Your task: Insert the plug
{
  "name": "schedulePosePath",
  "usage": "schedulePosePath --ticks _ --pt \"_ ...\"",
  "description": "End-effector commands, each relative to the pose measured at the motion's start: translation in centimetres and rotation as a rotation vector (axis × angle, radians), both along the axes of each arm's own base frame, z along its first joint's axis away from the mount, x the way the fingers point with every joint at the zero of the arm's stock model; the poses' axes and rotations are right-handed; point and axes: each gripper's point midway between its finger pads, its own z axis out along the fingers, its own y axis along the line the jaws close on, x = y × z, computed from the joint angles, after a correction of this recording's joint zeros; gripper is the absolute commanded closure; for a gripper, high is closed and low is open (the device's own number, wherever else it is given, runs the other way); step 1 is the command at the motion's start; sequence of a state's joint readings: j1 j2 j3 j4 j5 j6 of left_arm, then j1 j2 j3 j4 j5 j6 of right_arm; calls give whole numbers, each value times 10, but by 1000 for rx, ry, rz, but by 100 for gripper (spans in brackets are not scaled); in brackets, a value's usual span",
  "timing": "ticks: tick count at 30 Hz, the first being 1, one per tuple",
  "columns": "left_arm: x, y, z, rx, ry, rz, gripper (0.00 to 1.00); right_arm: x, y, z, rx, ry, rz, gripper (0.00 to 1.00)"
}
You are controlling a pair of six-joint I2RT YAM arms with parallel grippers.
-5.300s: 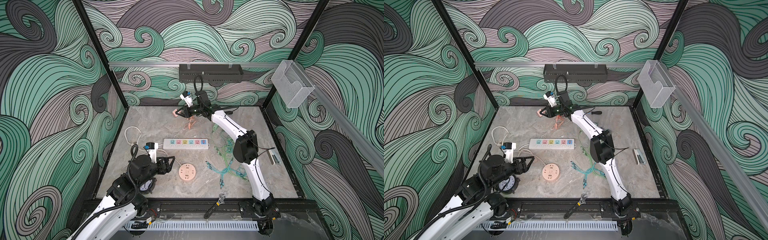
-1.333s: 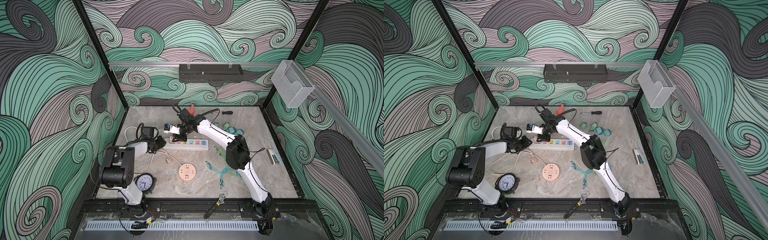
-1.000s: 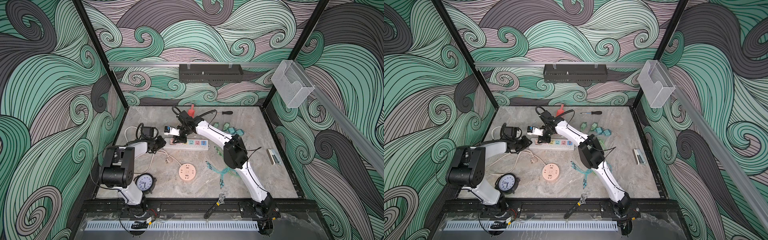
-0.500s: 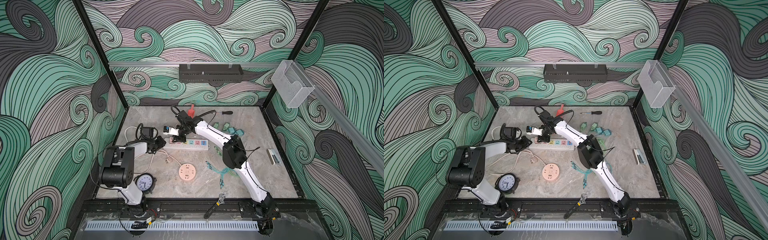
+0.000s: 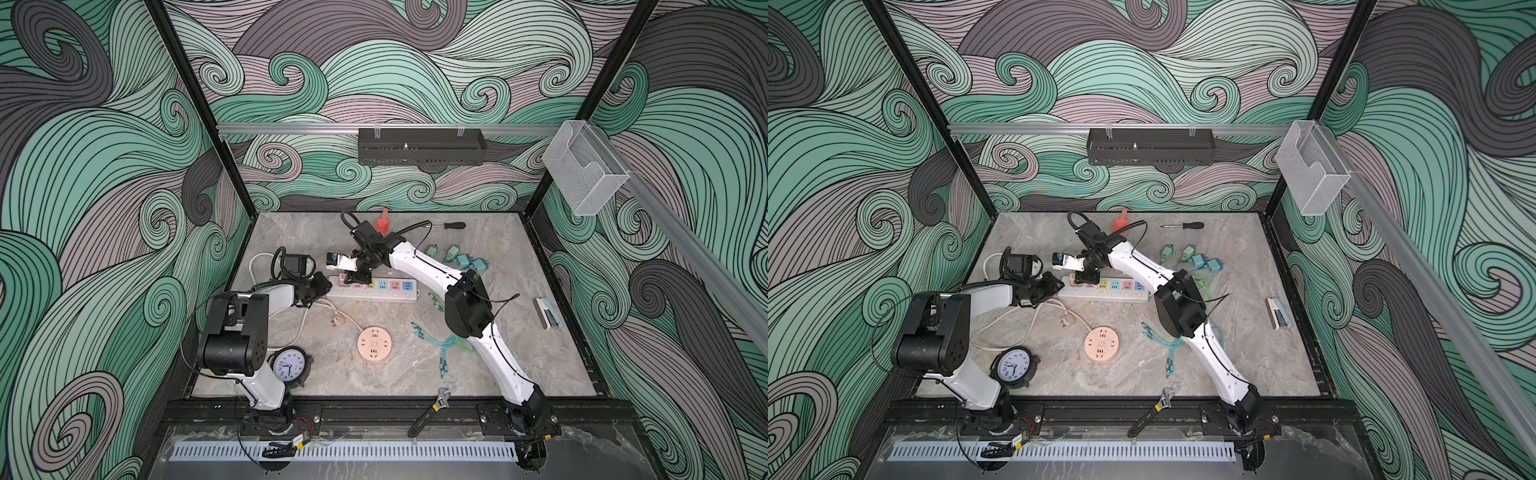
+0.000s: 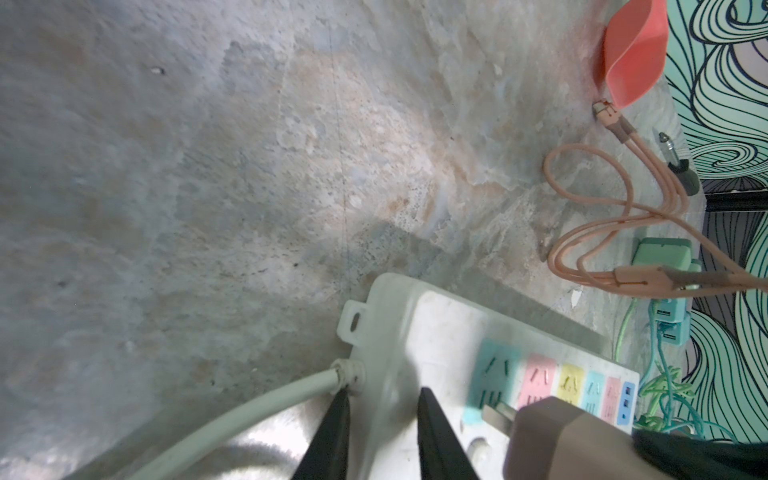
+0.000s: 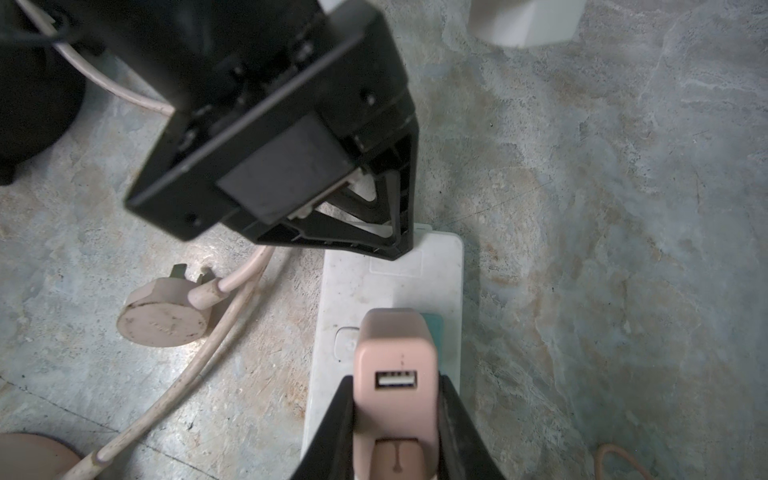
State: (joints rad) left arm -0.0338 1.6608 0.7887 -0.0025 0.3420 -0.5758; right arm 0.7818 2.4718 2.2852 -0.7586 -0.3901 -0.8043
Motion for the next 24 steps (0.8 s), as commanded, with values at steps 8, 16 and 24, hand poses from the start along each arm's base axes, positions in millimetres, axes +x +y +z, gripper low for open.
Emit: schedulePosePath --ticks 8,16,24 --pt "-12 5 -16 8 63 11 71 1 -5 -17 -46 -7 4 100" --pt "-11 6 -16 -3 62 17 71 -2 -8 -19 -62 -14 13 100" --pt "-12 7 -15 -4 61 19 71 -2 -5 -25 -81 -30 16 100"
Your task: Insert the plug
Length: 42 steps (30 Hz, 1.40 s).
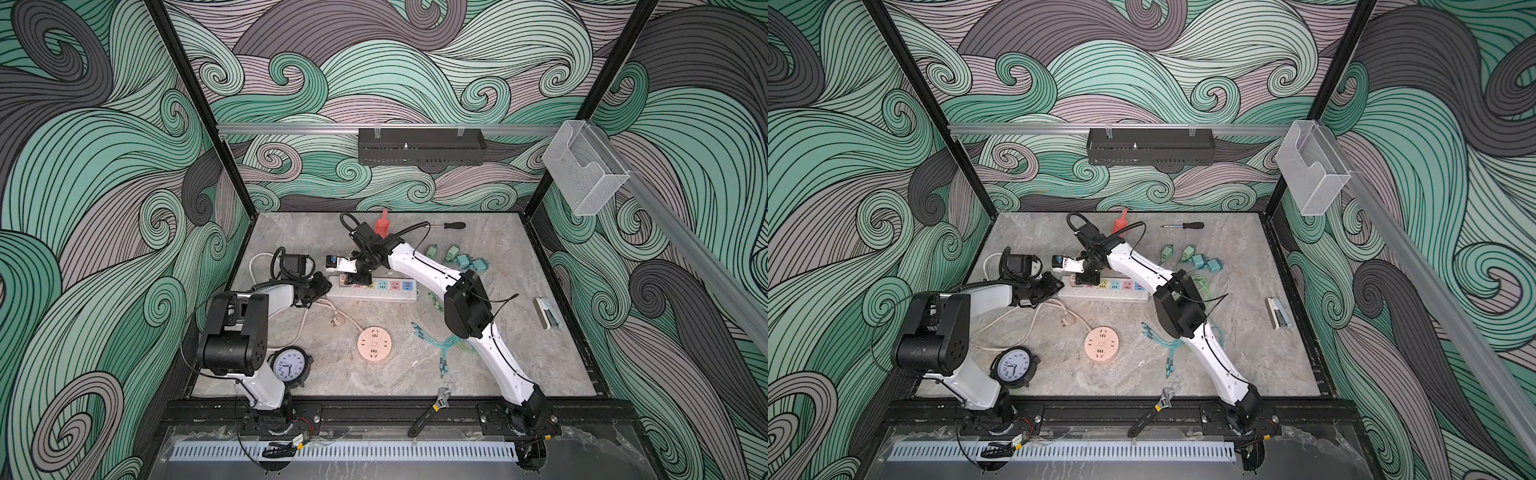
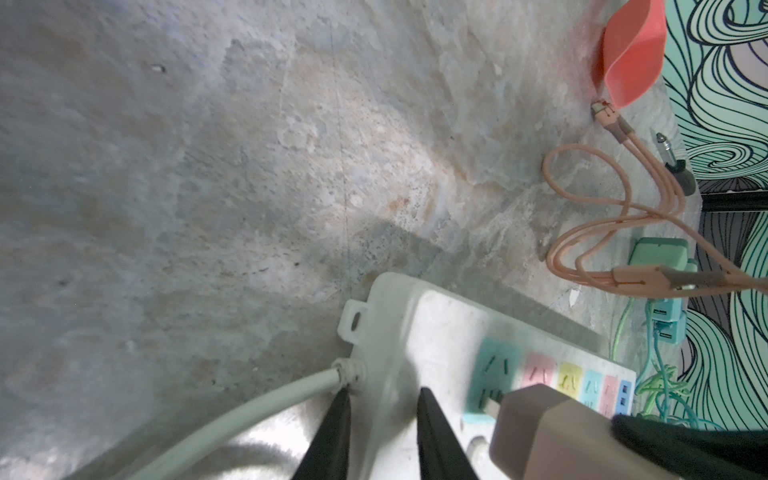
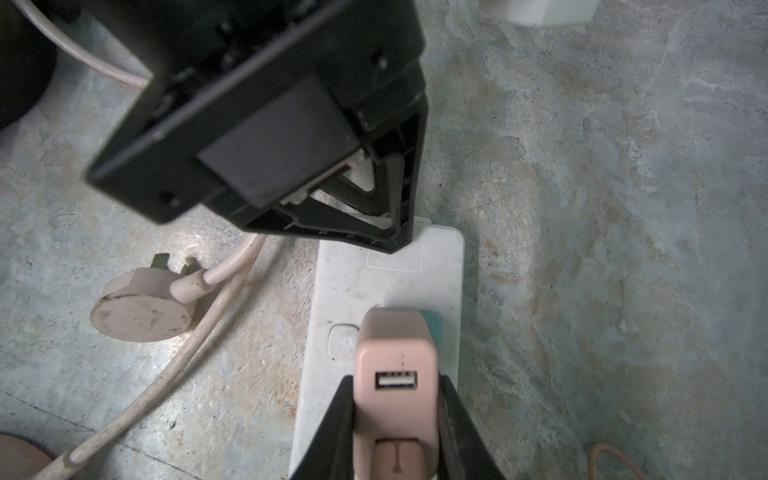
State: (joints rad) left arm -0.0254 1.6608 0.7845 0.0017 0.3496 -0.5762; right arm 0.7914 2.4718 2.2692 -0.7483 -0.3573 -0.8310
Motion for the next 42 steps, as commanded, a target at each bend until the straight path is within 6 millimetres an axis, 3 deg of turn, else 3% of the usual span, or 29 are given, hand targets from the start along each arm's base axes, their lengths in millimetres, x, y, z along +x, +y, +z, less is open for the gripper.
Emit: schedulePosePath --ticks 1,36,42 --pt "-13 5 -15 1 61 16 71 -1 -5 -19 -58 -1 -1 100" --pt "-15 6 -6 -20 44 29 71 4 -35 -80 -275 -36 -10 100" --pt "-25 2 6 -62 16 47 70 0 -40 -88 -307 -13 6 100"
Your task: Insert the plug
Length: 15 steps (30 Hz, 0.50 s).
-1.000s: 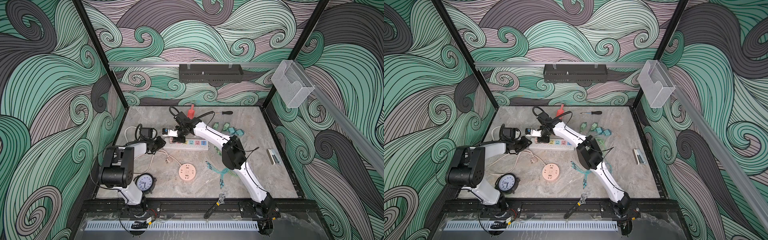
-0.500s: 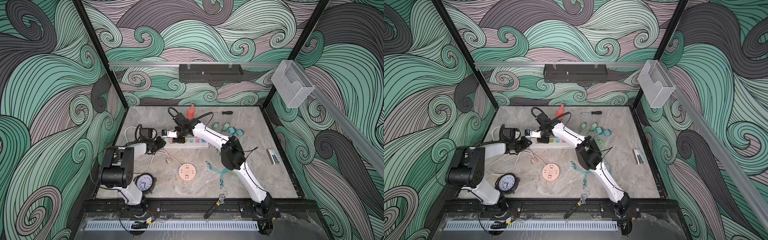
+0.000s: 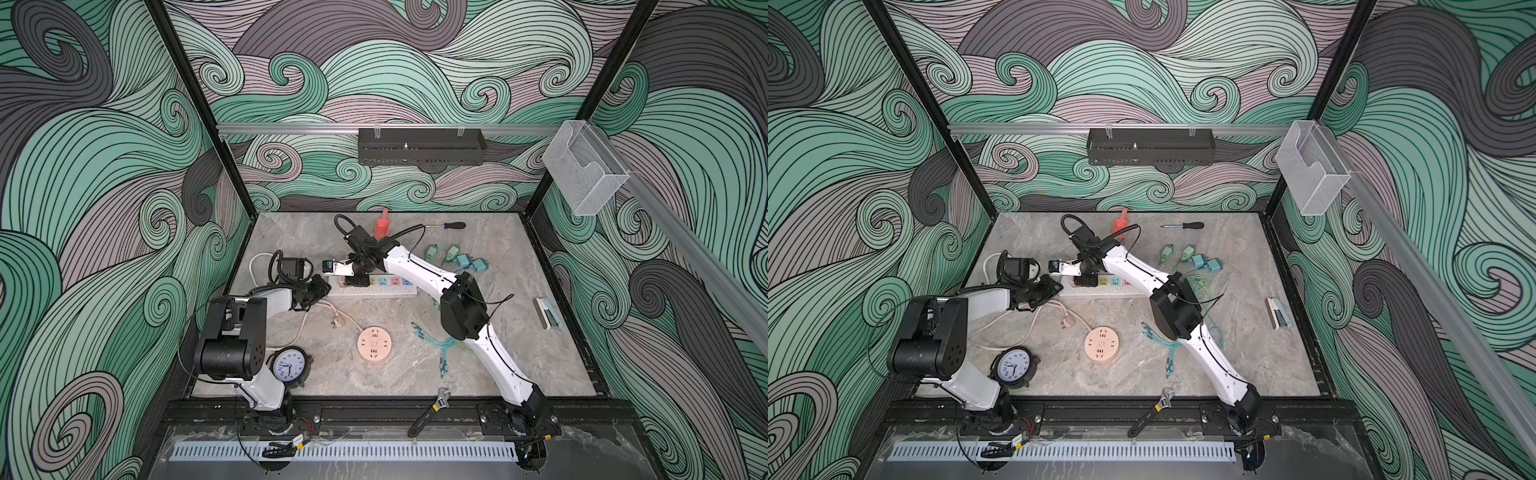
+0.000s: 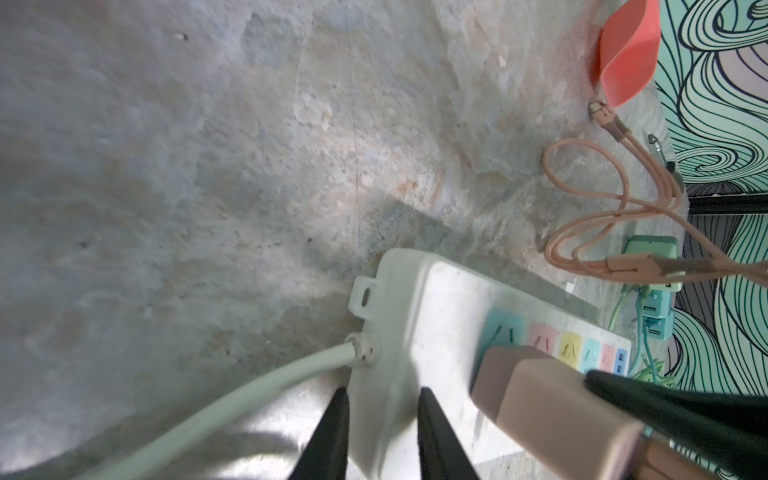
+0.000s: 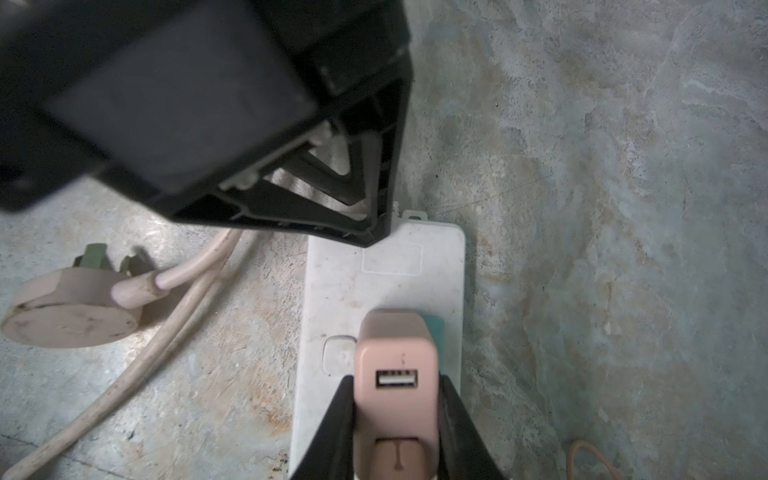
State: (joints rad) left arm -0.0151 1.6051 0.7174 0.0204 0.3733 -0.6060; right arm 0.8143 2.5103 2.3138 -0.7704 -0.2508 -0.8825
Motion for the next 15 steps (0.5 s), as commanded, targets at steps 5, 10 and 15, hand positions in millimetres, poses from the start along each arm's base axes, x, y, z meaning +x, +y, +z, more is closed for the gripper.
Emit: schedulePosePath --ticks 5,10,15 --pt "-22 2 18 -44 -1 57 69 -7 -46 -86 -268 84 -23 100" --pt "-28 9 33 -11 -18 84 67 -9 -44 -84 -255 103 -37 100" --pt "-37 10 38 -16 -13 97 65 -8 -41 -71 -229 104 -57 100"
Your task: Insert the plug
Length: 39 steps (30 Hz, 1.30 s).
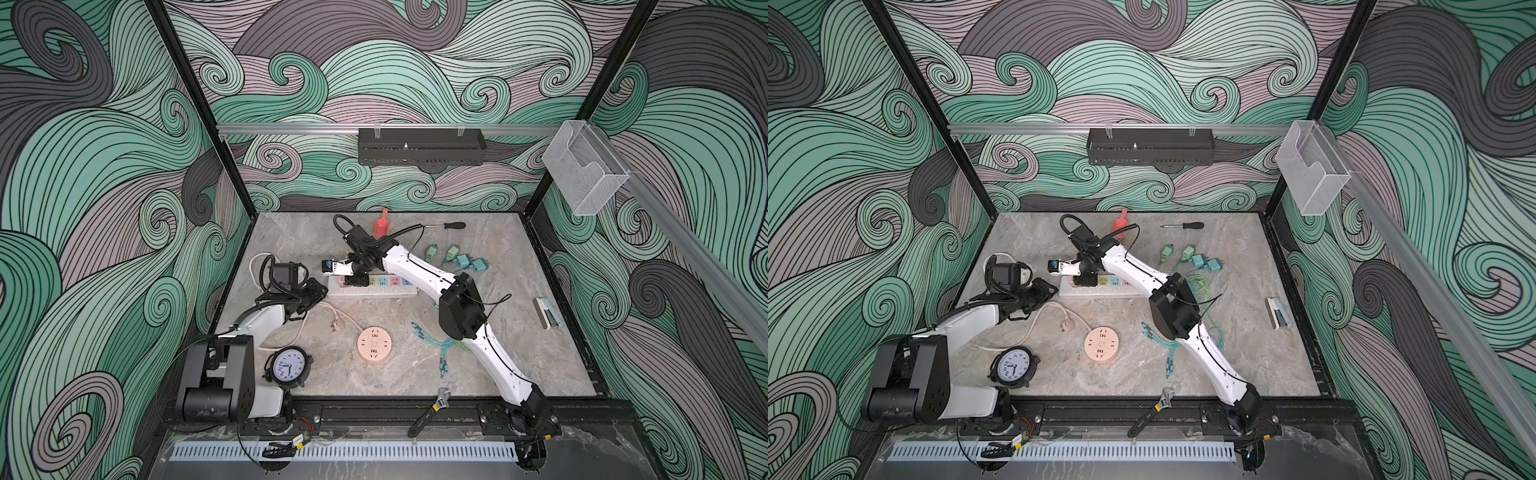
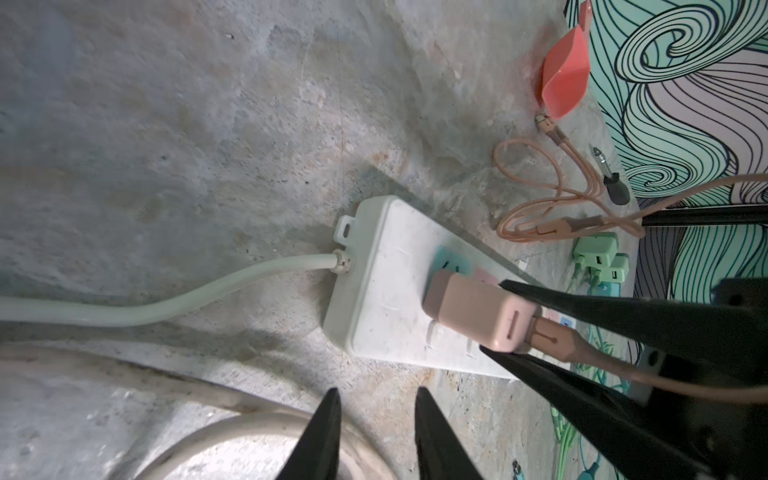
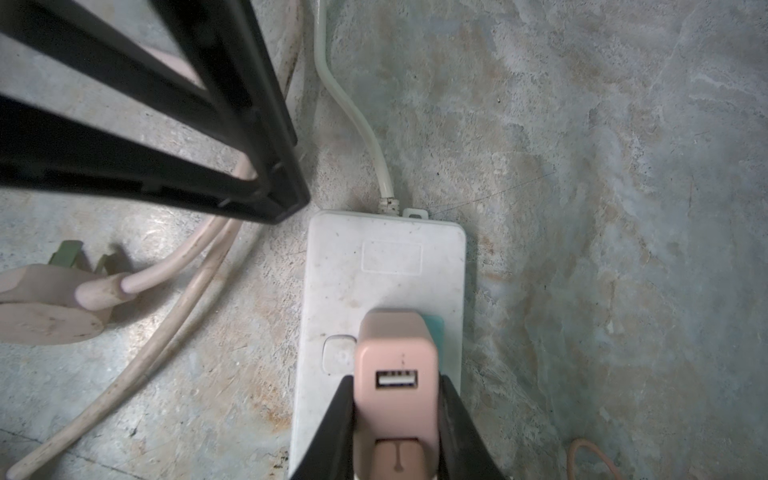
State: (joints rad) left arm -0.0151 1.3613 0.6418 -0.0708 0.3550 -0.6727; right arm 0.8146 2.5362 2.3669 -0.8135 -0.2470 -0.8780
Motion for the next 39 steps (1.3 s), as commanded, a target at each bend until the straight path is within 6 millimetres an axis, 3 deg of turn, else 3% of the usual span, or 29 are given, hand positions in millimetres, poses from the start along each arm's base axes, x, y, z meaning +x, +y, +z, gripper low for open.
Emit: schedulePosePath --ticks 1,8,12,22,24,27,29,39 --pt "-13 7 -1 6 38 39 64 -9 -41 -69 -211 95 -55 100" --pt "-30 15 19 52 22 59 59 -11 -31 -46 -144 113 -67 100" --pt "-36 20 30 77 7 71 57 -9 -27 -37 -121 113 -78 93" --pt "-47 23 39 102 -14 72 54 -7 -25 -12 -61 130 -120 86" --pt "-49 24 42 104 -22 75 54 -5 -26 -8 -56 133 -134 82" --pt "-50 25 47 110 -38 77 54 -5 -29 -4 -52 136 -146 67" --pt "-51 25 50 111 -47 74 54 -5 -30 -1 -45 142 -155 63" --pt "-55 28 67 114 -113 98 53 -8 -38 17 -6 180 -188 50"
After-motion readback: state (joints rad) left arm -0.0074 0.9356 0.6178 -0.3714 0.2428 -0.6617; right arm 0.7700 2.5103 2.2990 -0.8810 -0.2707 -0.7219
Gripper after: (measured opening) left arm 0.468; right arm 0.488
